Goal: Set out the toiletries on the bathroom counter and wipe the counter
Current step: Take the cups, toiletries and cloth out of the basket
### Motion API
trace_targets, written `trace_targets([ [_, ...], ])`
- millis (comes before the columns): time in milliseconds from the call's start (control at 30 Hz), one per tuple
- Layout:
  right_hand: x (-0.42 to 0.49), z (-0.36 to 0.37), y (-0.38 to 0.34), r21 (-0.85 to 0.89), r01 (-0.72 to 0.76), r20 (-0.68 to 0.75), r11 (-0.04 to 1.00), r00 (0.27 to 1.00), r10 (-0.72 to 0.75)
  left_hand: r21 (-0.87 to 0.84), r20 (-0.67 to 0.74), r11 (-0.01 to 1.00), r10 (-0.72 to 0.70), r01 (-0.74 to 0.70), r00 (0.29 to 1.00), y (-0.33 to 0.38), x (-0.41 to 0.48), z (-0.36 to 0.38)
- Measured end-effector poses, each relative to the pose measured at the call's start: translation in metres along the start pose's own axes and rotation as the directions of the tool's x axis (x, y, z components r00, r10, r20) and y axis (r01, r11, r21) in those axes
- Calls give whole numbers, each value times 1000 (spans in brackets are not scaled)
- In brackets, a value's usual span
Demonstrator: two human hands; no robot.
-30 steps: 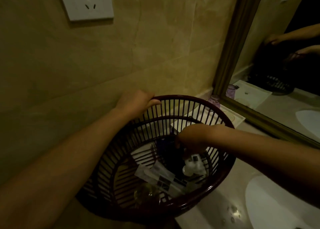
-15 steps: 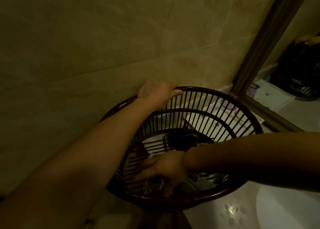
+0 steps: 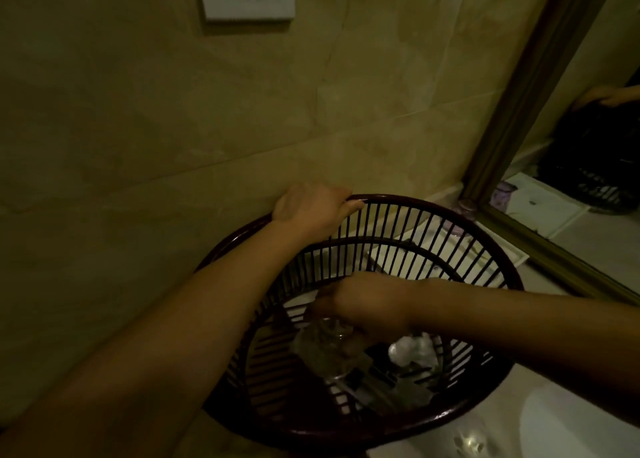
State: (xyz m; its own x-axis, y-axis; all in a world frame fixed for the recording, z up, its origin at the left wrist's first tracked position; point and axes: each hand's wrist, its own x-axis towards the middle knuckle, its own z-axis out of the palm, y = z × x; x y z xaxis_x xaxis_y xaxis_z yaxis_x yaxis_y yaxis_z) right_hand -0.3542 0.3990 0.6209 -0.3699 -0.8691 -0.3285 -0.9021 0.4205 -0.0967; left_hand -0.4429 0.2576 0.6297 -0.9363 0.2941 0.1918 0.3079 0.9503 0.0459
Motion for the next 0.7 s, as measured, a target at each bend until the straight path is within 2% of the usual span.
trace_targets([
  [67, -24, -16, 7, 17, -97, -114, 995, 989, 98, 20, -42, 1000, -2, 2, 999, -2, -2, 5],
  [167, -70, -36, 10, 108, -218, -279, 970, 930, 240, 60, -71, 997, 61, -57, 996, 0, -4, 12],
  [267, -118, -49, 16, 401, -244, -439, 883, 795, 419, 146, -93, 985, 106, -92, 990, 0, -9, 20],
  [333, -147, -57, 25, 558, -228, -487, 798, 689, 537, 205, -131, 972, 142, -114, 981, 1, -11, 24],
  [533, -192, -58, 86, 678, -375, -499, 632, 397, 771, 273, -179, 957, 153, -101, 972, 10, -15, 28],
  [700, -193, -28, 165, 629, -608, -375, 485, 309, 874, 270, -168, 961, 114, -66, 979, 18, -17, 31],
])
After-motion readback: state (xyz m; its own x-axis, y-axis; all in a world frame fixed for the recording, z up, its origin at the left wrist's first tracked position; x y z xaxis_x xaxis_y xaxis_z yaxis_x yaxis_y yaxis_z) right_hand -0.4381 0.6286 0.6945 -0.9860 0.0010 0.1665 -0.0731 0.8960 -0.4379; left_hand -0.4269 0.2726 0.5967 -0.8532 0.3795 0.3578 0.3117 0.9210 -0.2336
